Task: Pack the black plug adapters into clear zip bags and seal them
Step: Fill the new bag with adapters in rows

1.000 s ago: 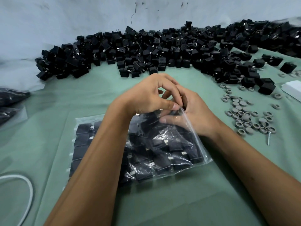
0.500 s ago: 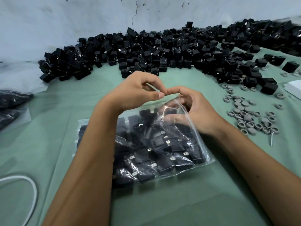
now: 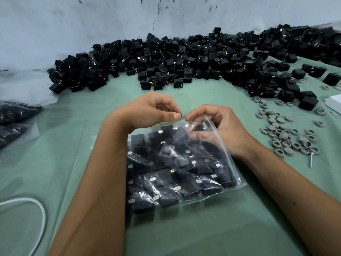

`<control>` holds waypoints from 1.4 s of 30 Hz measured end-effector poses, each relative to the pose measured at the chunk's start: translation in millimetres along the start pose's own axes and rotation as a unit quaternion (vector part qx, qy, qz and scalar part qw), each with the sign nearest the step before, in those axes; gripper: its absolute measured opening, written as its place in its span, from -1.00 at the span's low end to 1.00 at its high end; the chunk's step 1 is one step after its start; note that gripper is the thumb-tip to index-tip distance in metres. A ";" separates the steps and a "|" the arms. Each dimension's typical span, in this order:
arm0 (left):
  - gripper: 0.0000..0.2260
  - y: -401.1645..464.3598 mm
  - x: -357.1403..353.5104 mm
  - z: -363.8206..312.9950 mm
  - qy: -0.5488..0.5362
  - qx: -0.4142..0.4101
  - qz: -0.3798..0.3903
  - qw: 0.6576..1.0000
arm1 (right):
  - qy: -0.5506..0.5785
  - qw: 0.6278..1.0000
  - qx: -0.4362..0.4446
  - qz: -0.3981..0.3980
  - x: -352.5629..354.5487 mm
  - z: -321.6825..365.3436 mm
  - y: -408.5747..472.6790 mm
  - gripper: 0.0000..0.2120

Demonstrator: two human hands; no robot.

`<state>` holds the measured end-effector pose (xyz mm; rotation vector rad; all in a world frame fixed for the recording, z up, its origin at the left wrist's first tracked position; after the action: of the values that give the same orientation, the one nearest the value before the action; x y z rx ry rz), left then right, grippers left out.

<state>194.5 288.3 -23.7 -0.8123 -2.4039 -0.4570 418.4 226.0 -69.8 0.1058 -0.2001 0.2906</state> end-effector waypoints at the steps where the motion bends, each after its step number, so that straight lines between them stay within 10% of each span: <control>1: -0.93 0.1 -0.2 -0.4 0.002 -0.001 -0.002 1.000 | 0.001 1.000 0.001 0.004 -0.3 0.0 0.0 -0.67; 27: -0.88 2.1 -3.8 -6.9 0.006 -0.012 0.035 0.999 | 0.007 0.997 -0.018 0.081 0.0 6.2 -1.8 -0.66; 42: -0.92 1.7 -4.6 -12.0 0.018 -0.007 0.030 0.999 | -0.035 0.999 -0.033 -0.002 -1.3 9.9 -10.2 -0.55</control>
<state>203.4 281.9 -16.7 -0.8735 -2.3381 -0.4622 418.4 214.6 -61.2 0.0515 -0.2779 0.2771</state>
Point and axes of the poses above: each hand's wrist, its own y-axis towards the middle knuckle, its own x-axis out of the back of the hand, z = x × y, the point moved 1 cm from there along y, towards the middle knuckle, and after that the axes turned 14 degrees about -x, right-handed, at the moved point
